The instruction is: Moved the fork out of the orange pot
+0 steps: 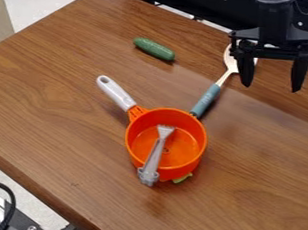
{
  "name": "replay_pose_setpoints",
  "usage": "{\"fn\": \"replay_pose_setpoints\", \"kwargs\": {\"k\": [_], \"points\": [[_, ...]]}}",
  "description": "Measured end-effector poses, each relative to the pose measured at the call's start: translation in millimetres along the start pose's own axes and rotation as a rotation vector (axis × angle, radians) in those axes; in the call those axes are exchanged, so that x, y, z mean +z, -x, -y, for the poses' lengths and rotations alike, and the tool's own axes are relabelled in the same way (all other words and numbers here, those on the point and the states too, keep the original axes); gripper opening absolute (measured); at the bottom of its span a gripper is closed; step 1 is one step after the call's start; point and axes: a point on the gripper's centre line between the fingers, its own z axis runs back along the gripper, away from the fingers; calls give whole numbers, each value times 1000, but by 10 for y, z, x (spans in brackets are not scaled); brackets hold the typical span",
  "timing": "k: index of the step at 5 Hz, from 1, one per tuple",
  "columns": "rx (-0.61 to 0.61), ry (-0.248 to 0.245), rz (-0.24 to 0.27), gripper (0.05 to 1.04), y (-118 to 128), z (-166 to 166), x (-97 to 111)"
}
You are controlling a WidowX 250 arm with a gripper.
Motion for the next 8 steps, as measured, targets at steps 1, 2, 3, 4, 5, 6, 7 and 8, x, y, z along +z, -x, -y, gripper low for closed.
{"fn": "replay_pose_setpoints", "kwargs": {"k": [1, 2, 3, 4, 5, 6, 7, 8], "points": [[13, -14, -47, 995, 57, -54, -151], [7, -16, -96, 995, 173, -127, -129], [-5, -5, -72, 995, 290, -200, 87], [9, -2, -67, 995, 412, -302, 247], [-11, -44, -50, 995, 630, -488, 381], [-17, -96, -55, 995, 797, -713, 359], [-20, -108, -57, 995, 1004, -873, 407], [14, -118, -82, 995, 1105, -971, 326]]}}
